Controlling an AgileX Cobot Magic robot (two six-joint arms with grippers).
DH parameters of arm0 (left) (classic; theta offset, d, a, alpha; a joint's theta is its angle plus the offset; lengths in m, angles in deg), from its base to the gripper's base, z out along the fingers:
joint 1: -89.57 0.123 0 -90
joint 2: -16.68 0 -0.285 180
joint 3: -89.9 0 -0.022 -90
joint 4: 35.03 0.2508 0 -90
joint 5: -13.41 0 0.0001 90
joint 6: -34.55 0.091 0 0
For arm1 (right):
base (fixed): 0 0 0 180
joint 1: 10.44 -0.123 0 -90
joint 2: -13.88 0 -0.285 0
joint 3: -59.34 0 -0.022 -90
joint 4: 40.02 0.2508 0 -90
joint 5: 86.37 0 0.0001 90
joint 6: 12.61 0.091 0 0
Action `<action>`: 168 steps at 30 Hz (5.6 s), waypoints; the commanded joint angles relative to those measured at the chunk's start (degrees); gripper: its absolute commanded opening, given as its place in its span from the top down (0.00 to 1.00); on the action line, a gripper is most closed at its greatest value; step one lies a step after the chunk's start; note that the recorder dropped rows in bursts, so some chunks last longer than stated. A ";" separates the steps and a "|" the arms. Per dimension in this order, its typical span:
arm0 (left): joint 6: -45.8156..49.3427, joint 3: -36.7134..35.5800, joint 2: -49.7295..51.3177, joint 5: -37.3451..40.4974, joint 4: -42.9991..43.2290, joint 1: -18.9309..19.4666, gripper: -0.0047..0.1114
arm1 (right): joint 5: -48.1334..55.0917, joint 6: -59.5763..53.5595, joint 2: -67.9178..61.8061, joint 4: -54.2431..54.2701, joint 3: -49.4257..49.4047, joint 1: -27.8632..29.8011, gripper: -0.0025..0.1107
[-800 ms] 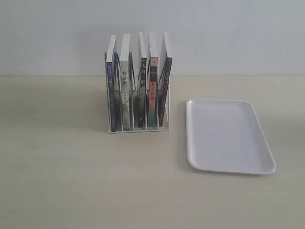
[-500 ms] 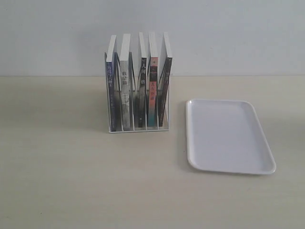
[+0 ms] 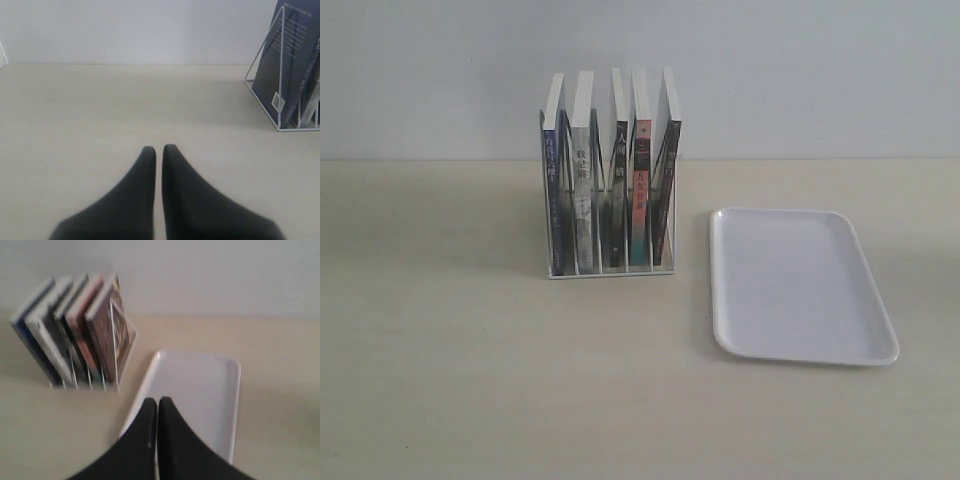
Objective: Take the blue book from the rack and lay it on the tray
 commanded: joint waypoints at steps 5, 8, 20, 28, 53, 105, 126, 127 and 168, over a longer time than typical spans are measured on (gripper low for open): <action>-0.13 -0.18 -0.20 -0.85 0.09 0.01 0.92 | 7.24 -13.54 -15.54 11.85 1.14 0.19 0.98; -0.13 -0.18 -0.20 -0.85 0.09 0.01 0.92 | 3.86 -25.11 -21.38 23.59 1.38 0.19 0.96; -0.13 -0.18 -0.20 -0.85 0.09 0.01 0.92 | -5.93 -35.10 -39.84 40.58 12.87 -1.04 0.53; -0.13 -0.18 -0.20 -0.85 0.09 0.01 0.92 | -21.85 -35.15 -47.04 40.45 19.37 -9.43 0.53; -0.13 -0.18 -0.20 -0.85 0.09 0.01 0.92 | -41.24 -29.65 -56.05 41.08 20.77 -13.23 0.53; -0.13 -0.18 -0.20 -0.85 0.09 0.01 0.92 | -41.03 -31.56 -60.32 40.86 28.62 -15.17 0.69; -0.13 -0.18 -0.20 -0.85 0.09 0.01 0.92 | -33.31 -31.91 -54.06 40.85 28.62 -18.04 0.56; -0.13 -0.18 -0.20 -0.85 0.09 0.01 0.92 | -34.21 -32.29 -54.21 40.85 28.62 -18.97 0.56; -0.13 -0.18 -0.20 -0.85 0.09 0.01 0.92 | -45.13 -28.88 -64.07 40.85 28.62 -22.31 0.56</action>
